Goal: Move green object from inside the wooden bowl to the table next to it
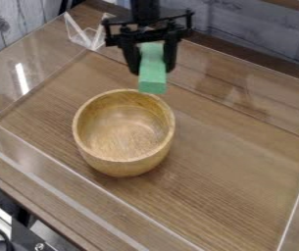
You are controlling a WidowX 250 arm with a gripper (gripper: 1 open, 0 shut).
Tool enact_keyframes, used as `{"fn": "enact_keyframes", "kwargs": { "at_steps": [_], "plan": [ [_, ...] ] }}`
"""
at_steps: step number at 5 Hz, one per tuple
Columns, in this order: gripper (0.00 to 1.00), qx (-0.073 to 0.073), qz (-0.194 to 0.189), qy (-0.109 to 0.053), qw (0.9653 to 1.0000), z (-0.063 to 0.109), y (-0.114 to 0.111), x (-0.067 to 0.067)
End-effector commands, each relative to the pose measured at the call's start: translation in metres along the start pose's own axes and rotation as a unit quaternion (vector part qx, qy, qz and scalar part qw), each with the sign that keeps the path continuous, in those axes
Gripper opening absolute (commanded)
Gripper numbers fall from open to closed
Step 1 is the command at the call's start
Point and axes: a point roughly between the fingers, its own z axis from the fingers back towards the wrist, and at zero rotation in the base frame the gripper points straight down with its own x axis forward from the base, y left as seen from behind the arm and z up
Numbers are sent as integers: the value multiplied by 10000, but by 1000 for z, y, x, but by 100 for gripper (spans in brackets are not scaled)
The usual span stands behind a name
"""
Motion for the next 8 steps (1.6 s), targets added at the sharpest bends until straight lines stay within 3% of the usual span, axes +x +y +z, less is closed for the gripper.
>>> {"fn": "enact_keyframes", "kwargs": {
  "at_steps": [1,2,3,4,5,7,8],
  "plan": [
    [0,-167,55,-395,9991,18,7,5],
    [0,-214,81,-429,9988,17,8,8],
    [0,-172,-334,-311,9988,12,-9,-24],
    [0,-109,-693,-222,9973,-8,-36,-53],
    [0,-28,-1130,-152,9935,-31,-58,-76],
    [0,100,-1421,-155,9897,-64,-61,-76],
    [100,114,-1346,-141,9907,-66,-59,-70]
  ]
}}
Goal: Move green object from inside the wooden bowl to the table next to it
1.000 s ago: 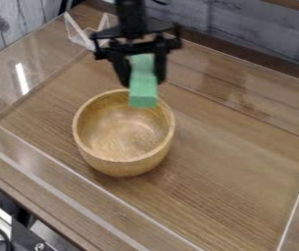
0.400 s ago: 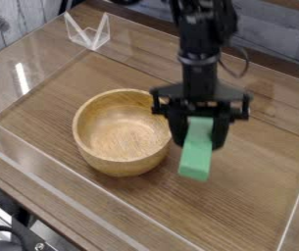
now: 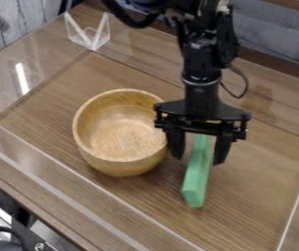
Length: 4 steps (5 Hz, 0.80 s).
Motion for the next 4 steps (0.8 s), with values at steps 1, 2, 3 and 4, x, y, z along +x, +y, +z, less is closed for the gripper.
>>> {"fn": "enact_keyframes", "kwargs": {
  "at_steps": [1,2,3,4],
  "plan": [
    [100,-101,-12,-171,9998,11,-3,1],
    [100,-123,-36,-159,9998,9,-4,-8],
    [100,-146,-31,-164,9998,4,4,0],
    [100,-177,-27,-173,9997,0,11,8]
  ]
}}
